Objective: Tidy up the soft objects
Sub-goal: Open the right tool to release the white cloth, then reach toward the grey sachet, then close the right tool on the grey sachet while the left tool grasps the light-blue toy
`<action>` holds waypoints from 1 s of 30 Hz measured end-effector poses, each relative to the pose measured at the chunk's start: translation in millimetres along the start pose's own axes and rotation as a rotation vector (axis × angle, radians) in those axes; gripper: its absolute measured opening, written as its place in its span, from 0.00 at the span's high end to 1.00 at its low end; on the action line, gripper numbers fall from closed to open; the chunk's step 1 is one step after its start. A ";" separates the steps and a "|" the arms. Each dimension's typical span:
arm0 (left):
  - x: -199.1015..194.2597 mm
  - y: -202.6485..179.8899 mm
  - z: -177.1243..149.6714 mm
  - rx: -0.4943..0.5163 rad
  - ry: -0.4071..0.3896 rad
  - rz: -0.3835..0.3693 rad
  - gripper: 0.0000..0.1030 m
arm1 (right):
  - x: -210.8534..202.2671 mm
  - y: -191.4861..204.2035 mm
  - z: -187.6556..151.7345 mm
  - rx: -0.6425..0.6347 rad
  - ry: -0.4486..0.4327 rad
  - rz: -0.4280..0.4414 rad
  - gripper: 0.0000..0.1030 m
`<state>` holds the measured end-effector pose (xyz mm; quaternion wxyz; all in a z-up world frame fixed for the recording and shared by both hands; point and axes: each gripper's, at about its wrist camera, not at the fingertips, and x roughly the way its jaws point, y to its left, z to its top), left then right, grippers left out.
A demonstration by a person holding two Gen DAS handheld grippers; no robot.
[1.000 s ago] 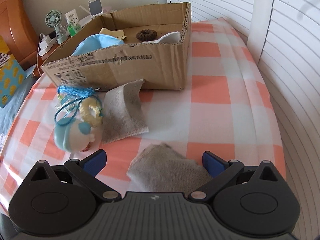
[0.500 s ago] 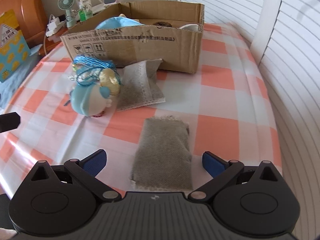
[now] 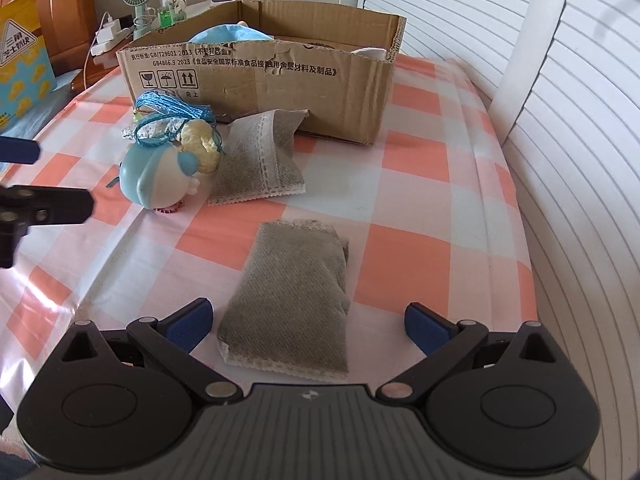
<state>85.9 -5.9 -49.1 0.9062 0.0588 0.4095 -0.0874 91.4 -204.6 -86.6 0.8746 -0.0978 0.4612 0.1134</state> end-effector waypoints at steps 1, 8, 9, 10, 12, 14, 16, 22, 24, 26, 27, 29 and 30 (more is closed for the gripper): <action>4.6 -3.3 1.9 0.005 0.005 -0.008 0.03 | -0.2 -0.7 -1.0 -0.001 -0.004 0.004 0.00; 29.8 -22.6 11.8 0.027 -0.011 -0.050 0.05 | 0.0 -1.1 -3.4 0.002 -0.026 0.012 0.00; 32.8 -24.6 13.3 0.027 -0.017 -0.046 0.05 | -0.2 -0.8 -3.7 0.003 -0.029 0.011 0.00; 35.4 -26.5 14.4 0.025 -0.023 -0.037 0.05 | -0.3 -0.7 -4.2 0.004 -0.032 0.012 0.00; 39.6 -29.8 16.5 0.027 -0.037 -0.031 0.11 | -0.4 -1.2 -5.4 0.004 -0.040 0.013 0.00; 43.3 -32.6 18.9 0.030 -0.043 -0.033 0.17 | -0.3 -1.5 -5.9 0.003 -0.045 0.014 0.00; 46.2 -35.4 19.9 0.031 -0.045 -0.040 0.24 | -0.4 -2.2 -6.3 0.003 -0.046 0.016 0.00; 53.3 -40.2 17.6 0.012 -0.037 -0.068 0.53 | -0.1 -2.2 -6.3 0.004 -0.046 0.016 0.00; 54.8 -39.8 16.4 0.006 -0.036 -0.076 0.54 | -0.2 -2.2 -6.2 0.005 -0.046 0.014 0.00; 55.0 -38.1 15.3 0.001 -0.038 -0.087 0.54 | -0.6 -1.9 -6.1 0.006 -0.046 0.014 0.00; 53.7 -37.0 14.9 0.000 -0.038 -0.092 0.54 | -0.7 -1.8 -6.0 0.006 -0.046 0.014 0.00; 50.1 -34.5 13.0 0.006 -0.036 -0.097 0.54 | -0.6 -1.6 -5.9 0.007 -0.045 0.012 0.00; 47.9 -33.0 11.9 0.009 -0.035 -0.098 0.54 | -0.7 -1.4 -5.9 0.008 -0.045 0.011 0.00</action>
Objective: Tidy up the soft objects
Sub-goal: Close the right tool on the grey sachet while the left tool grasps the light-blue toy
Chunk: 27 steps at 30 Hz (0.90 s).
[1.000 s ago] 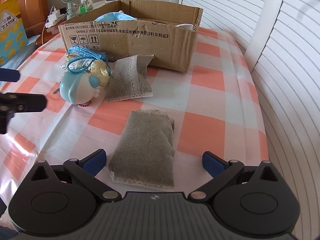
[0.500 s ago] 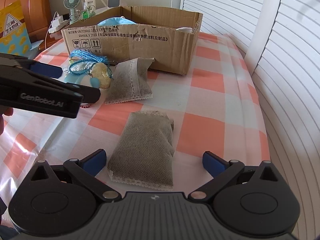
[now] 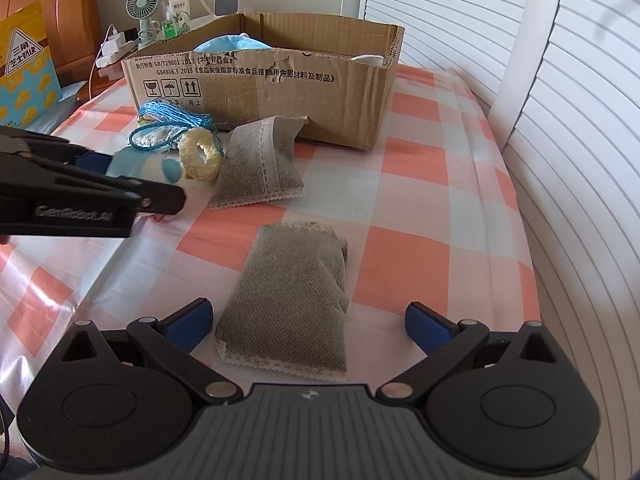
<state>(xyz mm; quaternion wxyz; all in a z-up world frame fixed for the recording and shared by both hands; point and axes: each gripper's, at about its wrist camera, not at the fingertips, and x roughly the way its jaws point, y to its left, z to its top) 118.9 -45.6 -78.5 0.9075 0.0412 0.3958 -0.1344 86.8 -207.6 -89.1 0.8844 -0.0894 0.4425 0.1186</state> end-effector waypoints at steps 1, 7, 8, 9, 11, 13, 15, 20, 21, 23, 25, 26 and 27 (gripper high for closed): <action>-3.1 2.0 -1.4 -0.001 0.003 -0.006 0.54 | 0.1 0.2 0.1 0.001 0.000 -0.001 0.00; -22.9 12.0 -15.4 0.025 0.038 -0.030 0.54 | -0.4 3.4 -1.6 -0.002 -0.009 -0.004 0.00; -25.9 14.6 -18.5 0.026 0.045 -0.027 0.54 | -0.7 4.3 -2.2 -0.006 -0.012 -0.001 0.00; -27.9 17.1 -21.0 0.021 0.047 -0.025 0.54 | -1.0 5.6 -2.7 -0.012 -0.016 0.002 0.00; -30.7 23.5 -25.3 0.007 0.054 -0.021 0.53 | -1.3 8.9 -3.5 -0.024 -0.024 0.005 0.00; -30.9 29.5 -28.1 -0.019 0.055 -0.012 0.53 | -0.9 12.6 -2.9 -0.039 -0.030 0.011 0.00; -30.8 34.9 -29.6 -0.039 0.054 -0.013 0.53 | -0.1 15.9 -0.9 -0.052 -0.037 0.013 0.00; -29.9 37.1 -30.1 -0.047 0.047 -0.011 0.45 | 2.6 21.1 8.6 -0.069 -0.050 0.012 0.12; -29.5 37.4 -30.2 -0.049 0.046 -0.013 0.43 | 3.7 21.2 10.8 -0.062 -0.048 0.010 0.14; -28.7 37.4 -30.6 -0.056 0.045 -0.017 0.41 | 4.6 21.9 14.1 -0.052 -0.045 0.003 0.19; -28.3 36.9 -31.0 -0.056 0.042 -0.020 0.41 | 4.4 22.8 15.5 -0.052 -0.044 -0.004 0.24; -27.9 36.8 -30.9 -0.055 0.042 -0.021 0.40 | 3.8 23.4 15.7 -0.053 -0.043 -0.006 0.27; -27.5 36.8 -31.0 -0.055 0.042 -0.021 0.39 | 3.0 24.0 15.8 -0.054 -0.043 -0.008 0.30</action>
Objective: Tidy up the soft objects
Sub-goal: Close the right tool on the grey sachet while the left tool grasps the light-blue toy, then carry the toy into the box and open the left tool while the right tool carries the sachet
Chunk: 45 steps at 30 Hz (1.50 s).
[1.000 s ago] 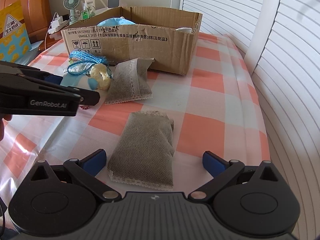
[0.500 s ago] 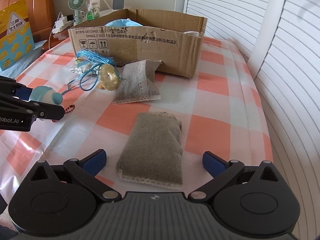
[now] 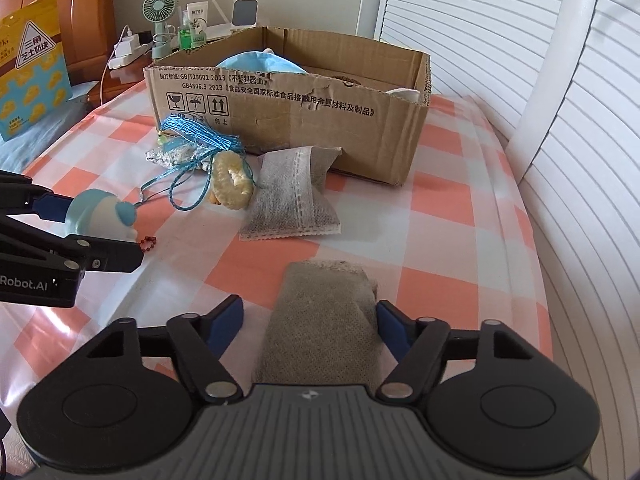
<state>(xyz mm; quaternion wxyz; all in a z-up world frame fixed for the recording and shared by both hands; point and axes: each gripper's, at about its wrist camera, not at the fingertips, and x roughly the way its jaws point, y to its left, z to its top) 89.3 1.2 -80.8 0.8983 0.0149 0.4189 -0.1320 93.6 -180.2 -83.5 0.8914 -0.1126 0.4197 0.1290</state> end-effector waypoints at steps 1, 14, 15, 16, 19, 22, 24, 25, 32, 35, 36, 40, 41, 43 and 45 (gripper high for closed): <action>0.5 0.2 -0.1 -0.001 0.001 0.000 0.39 | -0.8 0.6 0.0 -0.001 0.001 -0.002 0.34; 2.4 0.5 1.9 -0.008 0.002 0.014 0.43 | -4.6 -1.0 -0.1 0.007 0.004 -0.004 0.55; 2.5 0.4 1.9 -0.006 0.002 0.018 0.48 | -5.2 -0.8 -0.1 0.006 0.004 -0.002 0.56; 2.8 0.3 2.1 -0.003 0.004 0.016 0.51 | -5.9 -0.8 -0.1 0.006 0.004 -0.002 0.59; 1.2 0.8 2.4 -0.005 0.005 0.009 0.52 | -7.8 -1.0 0.3 0.003 0.005 0.003 0.63; -0.4 1.6 3.2 -0.004 0.005 -0.009 0.53 | -8.7 -2.6 1.1 0.007 0.011 0.008 0.65; -0.8 0.4 3.7 0.004 0.003 -0.008 0.54 | -10.1 -3.0 1.8 0.011 0.013 0.009 0.67; -1.5 0.2 3.8 0.006 0.002 -0.008 0.54 | -10.7 -3.3 2.2 0.014 0.014 0.009 0.68; -8.2 -0.2 5.5 0.012 -0.011 -0.023 0.54 | -17.6 -5.0 3.8 0.026 0.011 0.015 0.69; -12.5 0.6 6.5 0.011 -0.018 -0.028 0.54 | -22.1 -5.4 5.0 0.027 0.004 0.017 0.69; -14.1 1.0 7.1 0.010 -0.020 -0.030 0.54 | -23.7 -6.1 5.6 0.029 0.002 0.019 0.69; -20.2 2.8 9.2 0.011 -0.029 -0.025 0.54 | -30.0 -7.5 8.0 0.031 -0.007 0.026 0.69; -21.6 3.3 9.5 0.014 -0.031 -0.024 0.54 | -31.2 -7.9 9.0 0.032 -0.008 0.026 0.69; -23.8 4.3 10.7 0.018 -0.034 -0.023 0.54 | -33.1 -8.9 10.5 0.033 -0.010 0.027 0.69; -24.9 5.5 12.2 0.025 -0.034 -0.022 0.54 | -34.9 -9.8 12.2 0.034 -0.014 0.025 0.70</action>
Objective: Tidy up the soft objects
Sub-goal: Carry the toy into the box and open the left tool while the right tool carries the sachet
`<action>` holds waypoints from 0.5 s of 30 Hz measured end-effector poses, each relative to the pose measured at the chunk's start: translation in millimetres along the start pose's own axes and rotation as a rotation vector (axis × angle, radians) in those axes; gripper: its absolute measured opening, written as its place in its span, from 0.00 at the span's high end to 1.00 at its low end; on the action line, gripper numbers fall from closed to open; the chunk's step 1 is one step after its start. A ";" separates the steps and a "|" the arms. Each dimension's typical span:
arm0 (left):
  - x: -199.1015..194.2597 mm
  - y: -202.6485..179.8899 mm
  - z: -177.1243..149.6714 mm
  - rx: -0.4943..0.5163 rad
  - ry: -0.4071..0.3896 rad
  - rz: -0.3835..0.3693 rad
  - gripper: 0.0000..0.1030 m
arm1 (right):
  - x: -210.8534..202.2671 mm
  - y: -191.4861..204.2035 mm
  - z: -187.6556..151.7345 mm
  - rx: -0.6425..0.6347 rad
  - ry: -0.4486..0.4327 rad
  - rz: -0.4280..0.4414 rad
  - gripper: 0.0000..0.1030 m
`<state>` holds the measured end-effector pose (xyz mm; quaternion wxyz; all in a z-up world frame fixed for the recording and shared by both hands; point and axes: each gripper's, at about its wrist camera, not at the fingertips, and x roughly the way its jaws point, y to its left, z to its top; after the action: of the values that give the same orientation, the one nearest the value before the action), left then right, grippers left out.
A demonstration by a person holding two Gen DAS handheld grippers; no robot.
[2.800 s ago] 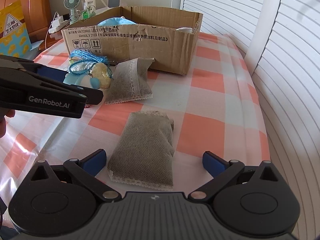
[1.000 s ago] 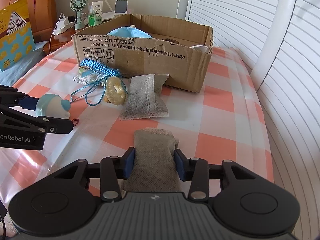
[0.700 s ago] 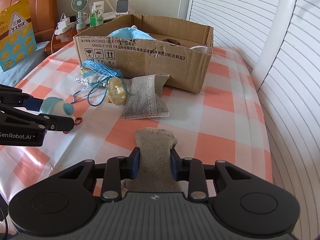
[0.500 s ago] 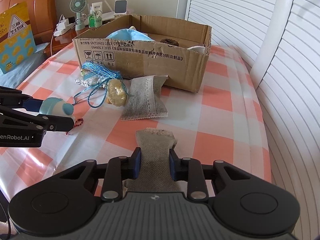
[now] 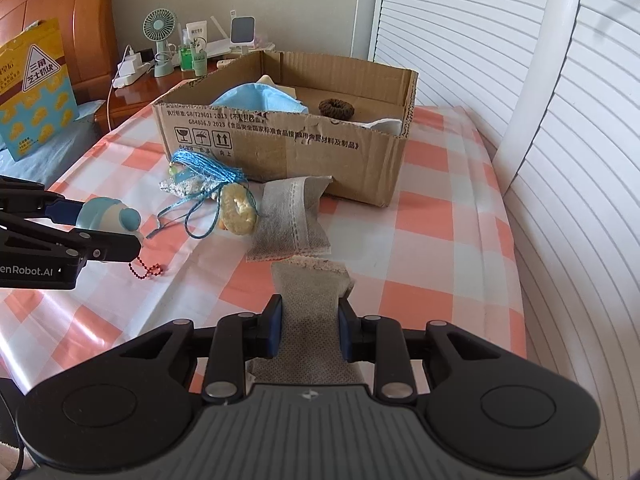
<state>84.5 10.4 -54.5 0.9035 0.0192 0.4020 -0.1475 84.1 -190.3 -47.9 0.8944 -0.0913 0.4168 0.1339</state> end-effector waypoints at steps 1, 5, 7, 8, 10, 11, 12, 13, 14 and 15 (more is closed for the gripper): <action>-0.4 1.0 1.3 0.002 0.000 -0.001 0.55 | -0.4 -1.0 0.8 0.001 -0.001 0.001 0.70; -2.0 5.6 9.9 0.007 -0.001 -0.016 0.55 | -1.8 -3.3 4.0 0.004 -0.005 0.003 0.70; -3.0 7.6 15.8 0.010 -0.005 -0.020 0.55 | -2.5 -4.8 6.6 0.004 -0.007 0.001 0.70; -3.5 8.4 19.7 0.014 -0.007 -0.023 0.55 | -3.1 -5.8 8.5 0.004 -0.009 0.002 0.70; -4.4 10.5 29.7 0.021 -0.011 -0.038 0.55 | -4.9 -8.5 13.7 0.002 -0.018 0.005 0.70; -5.0 11.2 35.6 0.027 -0.017 -0.041 0.55 | -6.3 -9.8 16.8 -0.001 -0.025 0.003 0.70; -5.8 11.8 42.0 0.036 -0.025 -0.040 0.55 | -7.9 -11.3 20.4 -0.003 -0.033 0.002 0.70; -6.5 12.2 49.3 0.049 -0.033 -0.039 0.55 | -9.9 -13.1 25.0 -0.004 -0.043 0.003 0.70; -6.9 12.5 58.5 0.064 -0.044 -0.038 0.55 | -11.3 -15.1 29.3 -0.004 -0.052 0.004 0.70; -7.0 13.1 67.8 0.074 -0.055 -0.039 0.55 | -12.4 -17.4 34.6 -0.002 -0.060 0.004 0.70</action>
<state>132.7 14.2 -4.6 0.9098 0.0408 0.3715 -0.1804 106.9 -199.3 -15.4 0.9063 -0.0870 0.3896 0.1389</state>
